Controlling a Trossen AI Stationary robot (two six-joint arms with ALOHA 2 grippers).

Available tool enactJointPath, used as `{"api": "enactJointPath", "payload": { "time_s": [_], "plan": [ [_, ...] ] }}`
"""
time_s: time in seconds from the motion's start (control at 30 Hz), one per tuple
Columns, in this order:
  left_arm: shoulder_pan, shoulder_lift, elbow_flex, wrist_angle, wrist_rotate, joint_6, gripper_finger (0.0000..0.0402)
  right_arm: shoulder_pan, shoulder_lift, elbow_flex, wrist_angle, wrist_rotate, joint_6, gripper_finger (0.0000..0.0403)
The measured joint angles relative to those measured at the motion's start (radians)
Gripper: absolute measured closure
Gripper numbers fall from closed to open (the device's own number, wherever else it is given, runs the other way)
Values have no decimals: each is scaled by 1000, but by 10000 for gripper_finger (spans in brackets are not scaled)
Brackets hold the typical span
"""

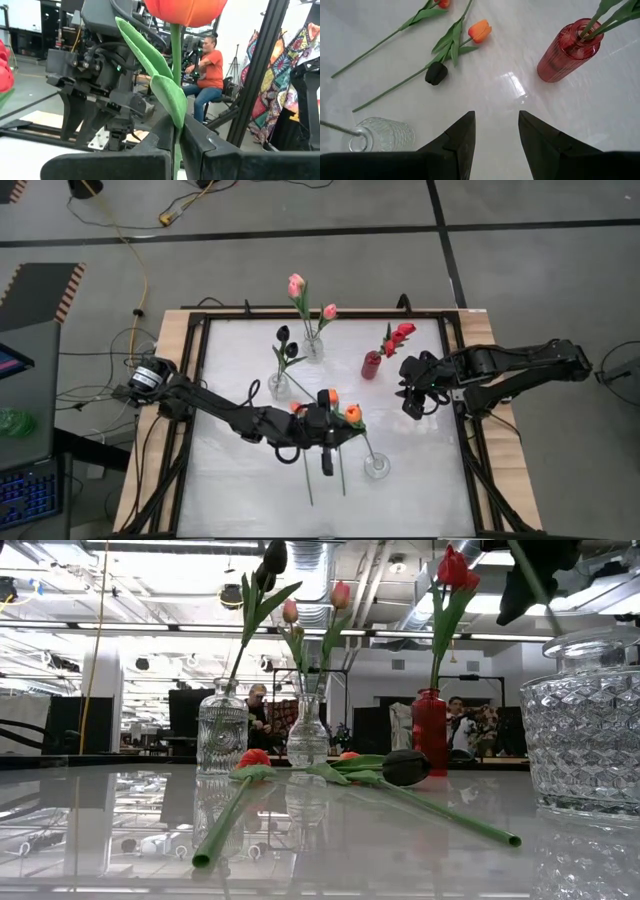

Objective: Sort flowers into vase by color
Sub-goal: Put the orange tulip into the bottom transparent vase

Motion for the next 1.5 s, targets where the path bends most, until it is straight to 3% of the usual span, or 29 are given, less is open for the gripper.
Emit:
{"api": "enactJointPath", "payload": {
  "time_s": [0.93,1.3,1.5],
  "plan": [
    [10,0,0,-98,-19,-48,399,0,0,0,0,0,0,225],
    [10,0,0,-114,-4,-64,326,0,0,0,0,0,0,225],
    [10,0,0,-115,41,-75,310,0,0,0,0,0,0,225]
  ]
}}
